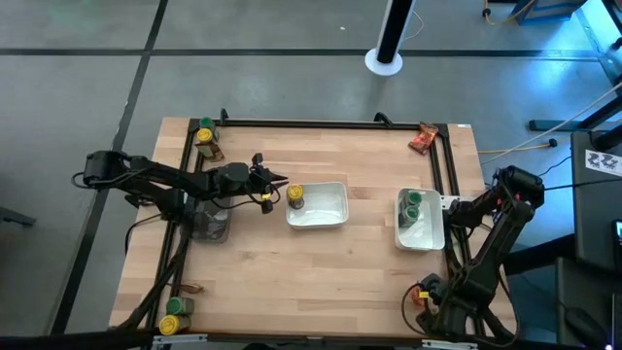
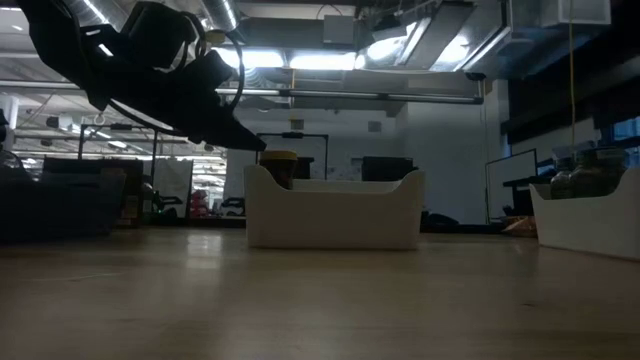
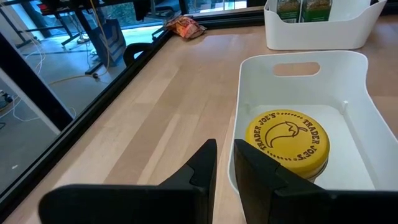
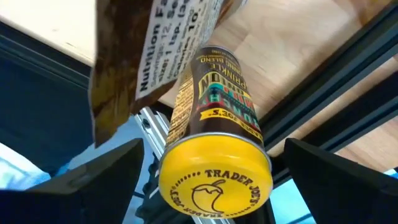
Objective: Sort spices by type
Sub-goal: Put the bottom right yellow seasoning bottle into the left white bin
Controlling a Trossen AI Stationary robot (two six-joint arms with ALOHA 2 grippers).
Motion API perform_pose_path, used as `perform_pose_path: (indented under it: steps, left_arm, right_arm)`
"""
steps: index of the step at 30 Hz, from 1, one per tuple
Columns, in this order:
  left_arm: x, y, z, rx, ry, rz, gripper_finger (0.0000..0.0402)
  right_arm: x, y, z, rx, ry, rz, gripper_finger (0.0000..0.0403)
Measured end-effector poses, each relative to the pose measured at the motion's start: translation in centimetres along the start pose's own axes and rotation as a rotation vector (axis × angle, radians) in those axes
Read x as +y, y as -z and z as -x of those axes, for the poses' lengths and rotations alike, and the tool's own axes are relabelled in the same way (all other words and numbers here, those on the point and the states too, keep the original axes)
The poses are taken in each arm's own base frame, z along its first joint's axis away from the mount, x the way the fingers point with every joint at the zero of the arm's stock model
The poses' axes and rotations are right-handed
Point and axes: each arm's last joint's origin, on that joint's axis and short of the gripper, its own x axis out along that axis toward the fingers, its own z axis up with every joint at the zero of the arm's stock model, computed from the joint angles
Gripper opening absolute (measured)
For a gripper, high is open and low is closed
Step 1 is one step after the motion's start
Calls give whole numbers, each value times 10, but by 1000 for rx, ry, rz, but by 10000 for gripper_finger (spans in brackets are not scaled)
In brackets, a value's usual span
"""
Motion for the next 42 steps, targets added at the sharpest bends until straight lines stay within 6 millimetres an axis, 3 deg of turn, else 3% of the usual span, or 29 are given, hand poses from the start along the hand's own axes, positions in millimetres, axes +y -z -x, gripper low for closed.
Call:
perform_pose_path:
  steps: [5, 16, 25, 33, 42]
  left_arm:
    - [0, 0, 0, 0, 0, 0, 45]
    - [0, 0, 0, -1, 0, 0, 45]
    - [0, 0, 0, -1, -1, 0, 45]
    - [0, 0, 0, -2, -1, 1, 45]
    - [0, 0, 0, -1, -1, 1, 45]
  right_arm:
    - [0, 0, 0, 4, 11, -2, 358]
    - [-2, 0, -1, 2, 21, 45, 244]
    - [3, -2, 3, 42, 17, 31, 241]
    - [18, -7, 34, 149, 20, -11, 242]
    - [32, -14, 86, 131, -23, -44, 249]
